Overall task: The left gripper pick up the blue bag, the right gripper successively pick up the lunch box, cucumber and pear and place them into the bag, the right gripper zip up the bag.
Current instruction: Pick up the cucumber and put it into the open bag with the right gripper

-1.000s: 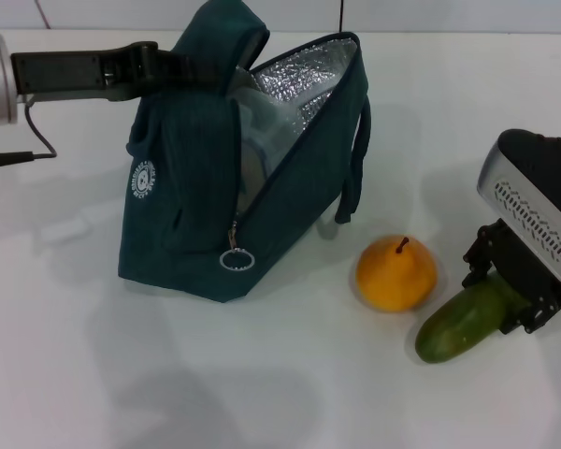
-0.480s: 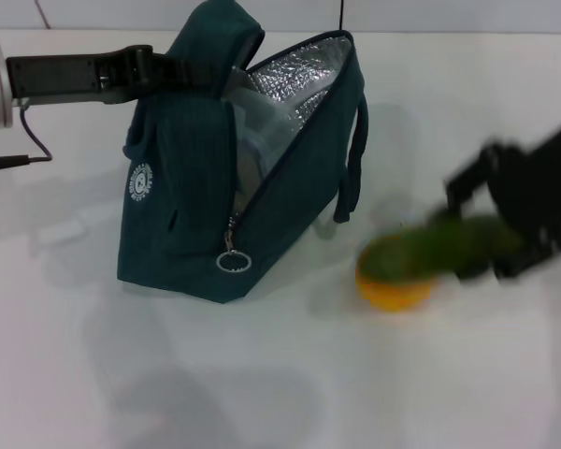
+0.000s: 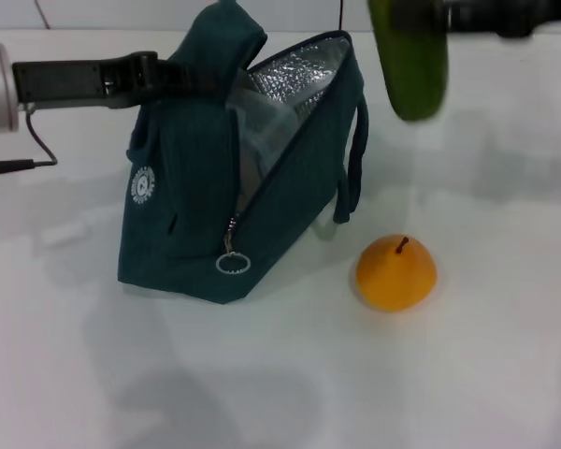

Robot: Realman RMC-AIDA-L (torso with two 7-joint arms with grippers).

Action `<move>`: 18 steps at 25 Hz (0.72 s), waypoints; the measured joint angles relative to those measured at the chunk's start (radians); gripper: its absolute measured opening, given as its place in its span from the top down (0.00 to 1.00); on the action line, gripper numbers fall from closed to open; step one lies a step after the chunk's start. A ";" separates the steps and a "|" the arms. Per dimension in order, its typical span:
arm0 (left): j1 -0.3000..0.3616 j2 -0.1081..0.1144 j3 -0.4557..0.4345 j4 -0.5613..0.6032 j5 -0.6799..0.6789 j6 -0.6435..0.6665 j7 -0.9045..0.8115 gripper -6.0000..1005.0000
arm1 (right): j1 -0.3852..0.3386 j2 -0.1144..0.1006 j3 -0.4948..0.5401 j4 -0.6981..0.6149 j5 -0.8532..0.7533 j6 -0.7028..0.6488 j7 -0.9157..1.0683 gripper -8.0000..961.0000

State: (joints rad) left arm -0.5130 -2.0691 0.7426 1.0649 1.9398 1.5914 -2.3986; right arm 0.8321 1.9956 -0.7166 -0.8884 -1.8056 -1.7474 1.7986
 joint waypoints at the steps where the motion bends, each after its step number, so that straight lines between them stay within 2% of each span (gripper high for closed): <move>1: -0.001 0.001 0.001 -0.004 0.000 0.001 0.002 0.93 | -0.007 0.001 0.001 0.051 0.055 0.032 0.002 0.39; 5: -0.007 0.002 0.004 -0.009 0.006 0.004 0.005 0.93 | -0.018 0.016 -0.011 0.272 0.270 0.118 -0.040 0.39; 9: -0.013 0.005 0.004 -0.004 0.005 0.005 0.006 0.93 | 0.013 0.031 -0.049 0.444 0.386 0.158 -0.146 0.39; 13: -0.008 0.010 0.001 -0.003 0.002 0.005 0.007 0.93 | 0.065 0.032 -0.165 0.591 0.504 0.208 -0.283 0.38; 18: -0.008 0.010 -0.001 -0.004 0.002 0.005 0.007 0.93 | 0.089 0.032 -0.385 0.657 0.678 0.283 -0.364 0.38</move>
State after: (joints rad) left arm -0.5207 -2.0589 0.7420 1.0606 1.9418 1.5969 -2.3916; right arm 0.9215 2.0278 -1.1016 -0.2315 -1.1275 -1.4646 1.4347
